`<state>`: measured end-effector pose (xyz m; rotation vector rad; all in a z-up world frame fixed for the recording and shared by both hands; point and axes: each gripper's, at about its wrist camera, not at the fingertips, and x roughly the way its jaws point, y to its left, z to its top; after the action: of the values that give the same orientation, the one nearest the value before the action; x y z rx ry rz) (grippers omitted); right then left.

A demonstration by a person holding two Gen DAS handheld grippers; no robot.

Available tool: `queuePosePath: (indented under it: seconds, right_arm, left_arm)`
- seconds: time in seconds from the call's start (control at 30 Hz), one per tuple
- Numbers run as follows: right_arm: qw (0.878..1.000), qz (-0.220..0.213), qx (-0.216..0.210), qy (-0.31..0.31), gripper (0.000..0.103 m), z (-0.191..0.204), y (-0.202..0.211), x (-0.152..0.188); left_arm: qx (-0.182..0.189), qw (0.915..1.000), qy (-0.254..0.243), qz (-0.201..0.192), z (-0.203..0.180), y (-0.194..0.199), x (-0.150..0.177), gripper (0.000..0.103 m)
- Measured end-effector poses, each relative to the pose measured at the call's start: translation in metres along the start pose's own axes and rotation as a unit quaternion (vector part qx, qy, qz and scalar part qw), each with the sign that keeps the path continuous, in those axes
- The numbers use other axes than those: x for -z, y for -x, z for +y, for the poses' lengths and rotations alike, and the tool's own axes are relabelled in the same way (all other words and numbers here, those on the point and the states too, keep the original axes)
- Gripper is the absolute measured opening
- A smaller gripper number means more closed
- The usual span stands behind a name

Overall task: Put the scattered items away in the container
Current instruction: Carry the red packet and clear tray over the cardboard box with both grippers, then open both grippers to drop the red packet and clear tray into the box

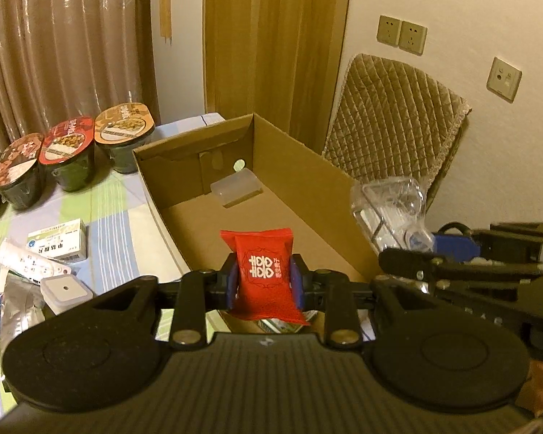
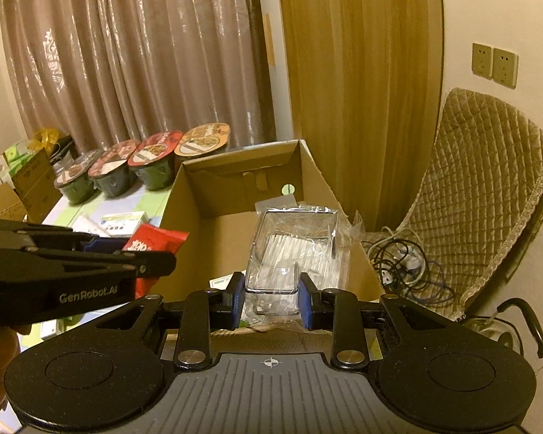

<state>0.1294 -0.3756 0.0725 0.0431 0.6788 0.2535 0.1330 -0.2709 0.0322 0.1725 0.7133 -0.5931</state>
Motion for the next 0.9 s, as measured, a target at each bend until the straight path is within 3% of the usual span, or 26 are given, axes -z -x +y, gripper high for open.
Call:
queuePosePath:
  seconds: [0.07,0.9]
  right_arm:
    - [1.0,0.0,0.0,0.0,0.033,0.0,0.0,0.0]
    - [1.0,0.007,-0.004,0.029,0.033,0.007,-0.008,-0.004]
  left_arm:
    - [0.0,1.0,0.0,0.0,0.0,0.0,-0.001,0.044]
    - [-0.016,0.9991,0.033,0.02,0.027,0.013,0.027,0.046]
